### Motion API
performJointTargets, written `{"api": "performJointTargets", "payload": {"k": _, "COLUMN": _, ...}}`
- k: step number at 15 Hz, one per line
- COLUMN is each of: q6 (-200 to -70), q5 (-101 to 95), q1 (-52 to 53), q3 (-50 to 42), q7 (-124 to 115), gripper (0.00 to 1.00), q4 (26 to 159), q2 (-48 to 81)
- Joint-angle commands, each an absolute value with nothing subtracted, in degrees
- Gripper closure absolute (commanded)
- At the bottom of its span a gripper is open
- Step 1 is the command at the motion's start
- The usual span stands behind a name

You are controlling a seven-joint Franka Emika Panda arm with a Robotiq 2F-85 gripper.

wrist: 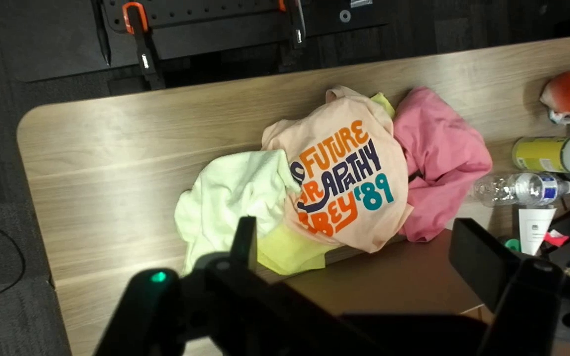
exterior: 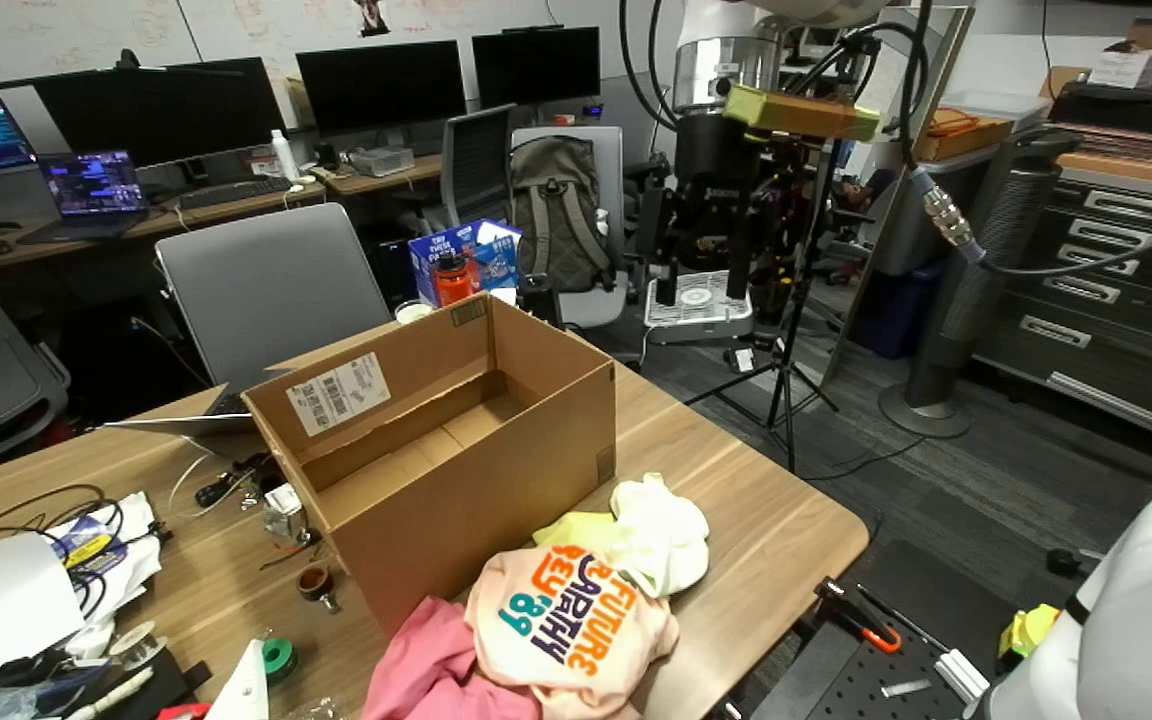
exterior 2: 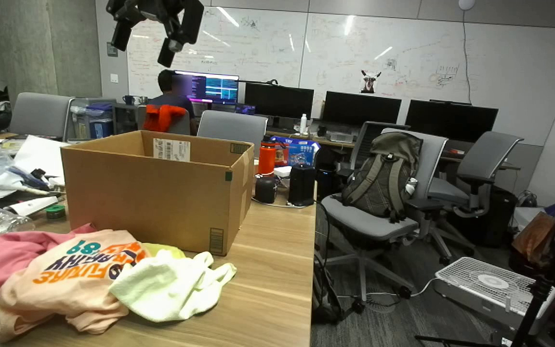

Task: Put the three objects into the cardboard box

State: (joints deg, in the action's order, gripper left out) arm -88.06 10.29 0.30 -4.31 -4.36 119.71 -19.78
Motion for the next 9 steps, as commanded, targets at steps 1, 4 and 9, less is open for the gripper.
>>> {"api": "performJointTargets", "payload": {"k": 1, "q6": -88.35, "q5": 9.85, "q1": -0.26, "q3": -2.71, "q7": -3.44, "gripper": 0.00, "q4": 119.65, "q2": -18.59}}
{"api": "performJointTargets", "payload": {"k": 4, "q6": -89.21, "q5": 9.59, "q1": 0.18, "q3": -1.58, "q7": -3.08, "gripper": 0.00, "q4": 120.56, "q2": -17.29}}
{"api": "performJointTargets", "payload": {"k": 9, "q6": -92.43, "q5": 9.15, "q1": 1.01, "q3": 0.82, "q7": -2.48, "gripper": 0.00, "q4": 124.41, "q2": -15.73}}
